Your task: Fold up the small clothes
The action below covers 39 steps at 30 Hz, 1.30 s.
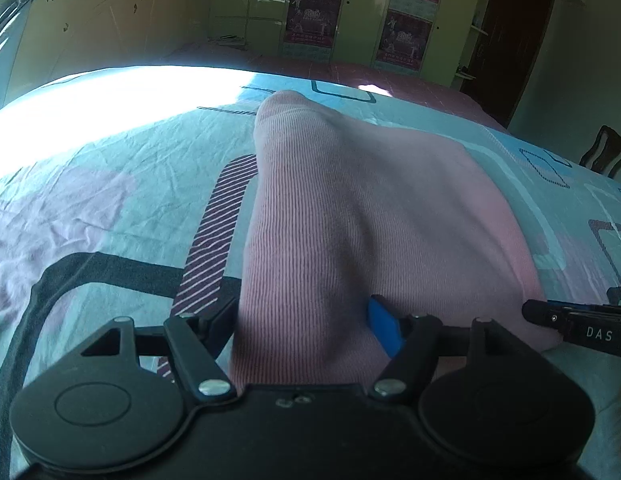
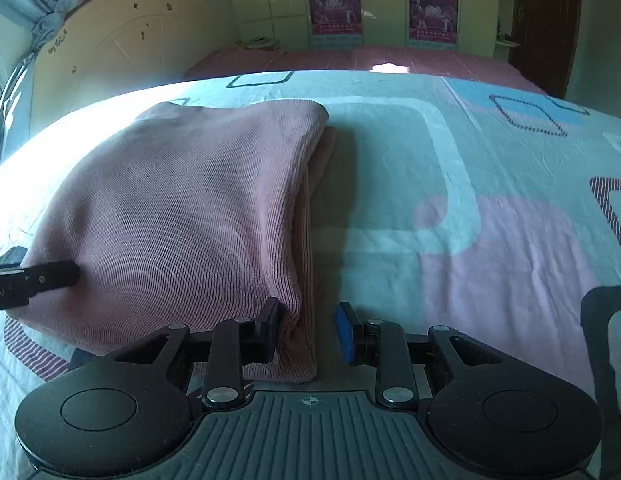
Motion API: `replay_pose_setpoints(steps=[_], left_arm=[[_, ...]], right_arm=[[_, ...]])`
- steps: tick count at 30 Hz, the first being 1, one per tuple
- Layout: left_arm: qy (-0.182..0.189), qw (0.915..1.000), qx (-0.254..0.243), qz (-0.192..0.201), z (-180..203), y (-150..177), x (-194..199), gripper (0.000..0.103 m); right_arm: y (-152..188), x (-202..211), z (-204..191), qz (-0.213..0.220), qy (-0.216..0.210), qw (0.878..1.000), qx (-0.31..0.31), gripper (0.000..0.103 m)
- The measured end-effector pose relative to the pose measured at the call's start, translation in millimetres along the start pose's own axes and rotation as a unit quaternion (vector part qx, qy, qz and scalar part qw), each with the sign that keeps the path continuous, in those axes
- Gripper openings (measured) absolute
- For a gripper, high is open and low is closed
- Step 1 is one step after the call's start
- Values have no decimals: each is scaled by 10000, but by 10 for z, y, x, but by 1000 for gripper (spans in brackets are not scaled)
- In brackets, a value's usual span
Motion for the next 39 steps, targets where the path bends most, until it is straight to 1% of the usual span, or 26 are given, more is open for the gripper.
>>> replay_pose_setpoints(steps=[3, 4, 5, 6, 7, 8, 9, 10, 11, 13, 16, 20, 22, 23, 25, 27, 29, 31, 33, 35, 37, 38, 39], left_arm=[[-27, 9999, -87, 69, 32, -1, 67, 70], [-32, 9998, -138, 115, 53, 0, 116, 71], [-51, 9997, -173, 151, 67, -2, 162, 75], [-55, 9996, -196, 185, 81, 1, 210, 78], [-51, 9995, -218, 235, 99, 2, 265, 83], [-79, 9992, -252, 300, 114, -12, 324, 90], [-120, 9989, -282, 351, 129, -13, 372, 93], [-179, 9985, -324, 409, 145, -26, 436, 99], [-217, 9981, -358, 449, 172, -26, 501, 103], [-330, 9975, -397, 477, 224, -22, 624, 103], [-615, 9972, -326, 274, 270, 22, 771, 103], [-1000, 9931, -467, 388, 385, 182, 1090, 103], [-1037, 9920, -524, 498, 474, 320, 1291, 103], [-985, 9922, -526, 548, 518, 394, 1394, 103], [-959, 9924, -423, 637, 582, 557, 1591, 103], [-1091, 9908, -305, 738, 648, 728, 1803, 103], [-1164, 9893, -323, 818, 724, 884, 2018, 103], [-1211, 9884, -326, 856, 791, 1044, 2228, 103], [-1327, 9850, -379, 1035, 835, 1175, 2442, 103], [-1518, 9800, -386, 1224, 868, 1299, 2664, 103], [-1501, 9801, -287, 1271, 903, 1439, 2850, 103], [-1482, 9807, -246, 1253, 913, 1493, 2910, 103], [-1469, 9813, -205, 1225, 924, 1541, 2960, 103]], right_arm=[[1, 33, -59, -56, 19, 10000, 10, 31], [33, 91, -45, -66, -51, 9999, -81, 31], [46, 124, -39, -72, -123, 9998, -171, 32], [66, 167, -33, -81, -191, 9994, -288, 35], [76, 192, -25, -90, -214, 9991, -367, 46], [93, 230, -23, -97, -253, 9986, -449, 53], [112, 306, -44, -78, -326, 9982, -492, 61], [125, 370, -73, -44, -390, 9981, -474, 62], [134, 426, -94, -21, -421, 9982, -435, 62], [180, 571, -149, 54, -424, 9985, -332, 64], [275, 759, -208, 108, -495, 9985, -226, 67], [480, 1005, -263, 118, -673, 9976, -116, 69], [633, 1144, -297, 101, -815, 9966, 20, 71], [726, 1229, -309, 96, -853, 9963, 81, 71], [915, 1405, -335, 124, -945, 9952, 210, 74], [1108, 1589, -344, 164, -1060, 9938, 306, 77], [1298, 1781, -346, 199, -1106, 9928, 420, 79], [1474, 1998, -339, 283, -1088, 9922, 534, 80], [1660, 2284, -318, 431, -1070, 9915, 594, 81], [1779, 2539, -291, 620, -1018, 9910, 603, 86], [1871, 2833, -255, 922, -816, 9908, 558, 97], [1900, 2935, -248, 1031, -697, 9908, 534, 100], [1929, 3087, -238, 1211, -478, 9903, 495, 103]])
Point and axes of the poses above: each gripper's, at about its wrist camera, not at the fingertips, and x roughly against the way its jaws point, z to its right, y to its underside, the point moved 8 cm from there along -x, roughly the way its jaws point, and after that the axes turned 14 degrees about -z, right-handed, at the moved point
